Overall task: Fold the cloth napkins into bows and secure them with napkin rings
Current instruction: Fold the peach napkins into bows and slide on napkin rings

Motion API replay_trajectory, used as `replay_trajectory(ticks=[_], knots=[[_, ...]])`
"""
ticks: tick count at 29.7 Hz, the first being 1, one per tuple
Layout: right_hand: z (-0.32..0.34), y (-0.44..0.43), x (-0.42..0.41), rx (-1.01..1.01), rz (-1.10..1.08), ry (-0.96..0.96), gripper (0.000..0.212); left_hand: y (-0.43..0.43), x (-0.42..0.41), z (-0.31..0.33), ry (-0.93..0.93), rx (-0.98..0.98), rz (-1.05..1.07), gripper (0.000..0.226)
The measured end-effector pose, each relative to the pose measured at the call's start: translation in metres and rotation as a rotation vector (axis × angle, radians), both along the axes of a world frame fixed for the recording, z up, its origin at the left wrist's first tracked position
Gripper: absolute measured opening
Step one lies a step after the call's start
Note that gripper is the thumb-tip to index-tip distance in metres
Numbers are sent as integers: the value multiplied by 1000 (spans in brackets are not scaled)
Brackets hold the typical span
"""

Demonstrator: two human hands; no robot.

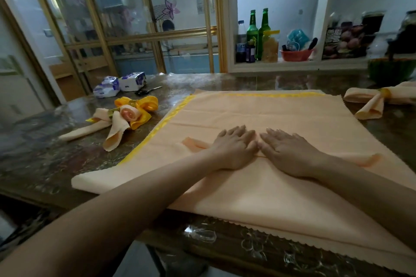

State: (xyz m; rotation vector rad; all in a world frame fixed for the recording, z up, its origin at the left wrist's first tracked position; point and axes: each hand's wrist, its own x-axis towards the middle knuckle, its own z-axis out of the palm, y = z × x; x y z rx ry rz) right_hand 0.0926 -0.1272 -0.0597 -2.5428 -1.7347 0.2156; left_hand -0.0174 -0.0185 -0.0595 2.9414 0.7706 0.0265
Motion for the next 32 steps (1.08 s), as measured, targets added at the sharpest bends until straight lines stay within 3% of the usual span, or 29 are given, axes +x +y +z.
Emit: replay_trajectory(ticks=[10,14,17,23,27,32], knots=[[4,-12,3,7,-21,14,55,-1,-5,2,2,-32,0,52],[7,-17,-5,148,46,-47,47,3,-9,0,19,-8,-18,51],[13,-22,-7,267,102,-84,35,-2,-8,4,31,51,-34,49],[23,-33,-4,307,83,82,27,-11,-7,11,-22,253,-120,43],[28,-34,-4,288,57,202,25,-12,-10,18,-135,132,-117,35],[28,-41,-19,339,157,84,21,-12,-11,25,-366,-99,-66,25]])
